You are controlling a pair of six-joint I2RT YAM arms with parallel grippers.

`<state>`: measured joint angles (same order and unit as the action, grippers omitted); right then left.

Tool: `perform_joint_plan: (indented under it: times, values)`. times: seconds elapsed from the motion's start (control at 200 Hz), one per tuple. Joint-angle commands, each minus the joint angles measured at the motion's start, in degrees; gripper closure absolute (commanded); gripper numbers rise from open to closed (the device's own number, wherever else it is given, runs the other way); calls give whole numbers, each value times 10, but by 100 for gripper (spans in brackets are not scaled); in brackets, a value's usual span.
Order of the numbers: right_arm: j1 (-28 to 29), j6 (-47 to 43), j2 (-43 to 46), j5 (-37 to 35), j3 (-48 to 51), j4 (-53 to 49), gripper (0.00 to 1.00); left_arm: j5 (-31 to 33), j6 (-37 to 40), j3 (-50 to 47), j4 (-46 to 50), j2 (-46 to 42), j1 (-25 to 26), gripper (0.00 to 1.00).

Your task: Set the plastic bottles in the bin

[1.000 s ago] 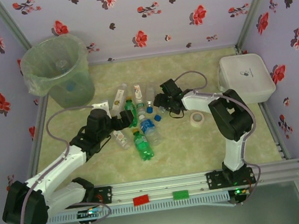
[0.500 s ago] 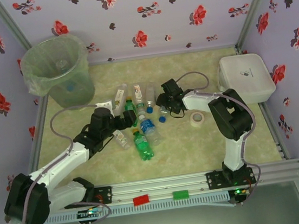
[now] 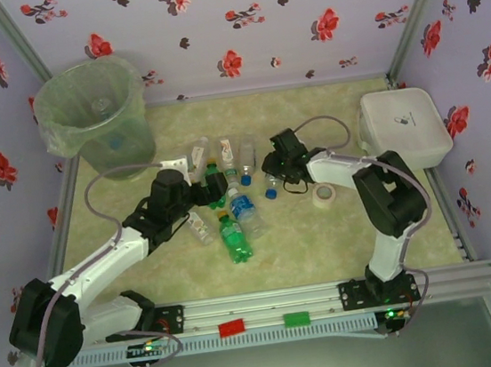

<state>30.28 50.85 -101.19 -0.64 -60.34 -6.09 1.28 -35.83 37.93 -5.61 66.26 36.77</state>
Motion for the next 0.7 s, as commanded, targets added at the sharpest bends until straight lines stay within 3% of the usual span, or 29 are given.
perform_joint_plan:
  times: [0.0, 0.325, 0.695]
  values:
    - [-3, -37, 64, 4, 6, -3, 56, -24, 22, 20, -27, -2, 4, 0]
    - [-3, -100, 188, 38, 10, -31, 57, -100, 22, 44, -35, -2, 5, 1]
    - [4, -115, 238, 67, -19, -18, 57, -185, 41, 113, -36, 48, 42, 2]
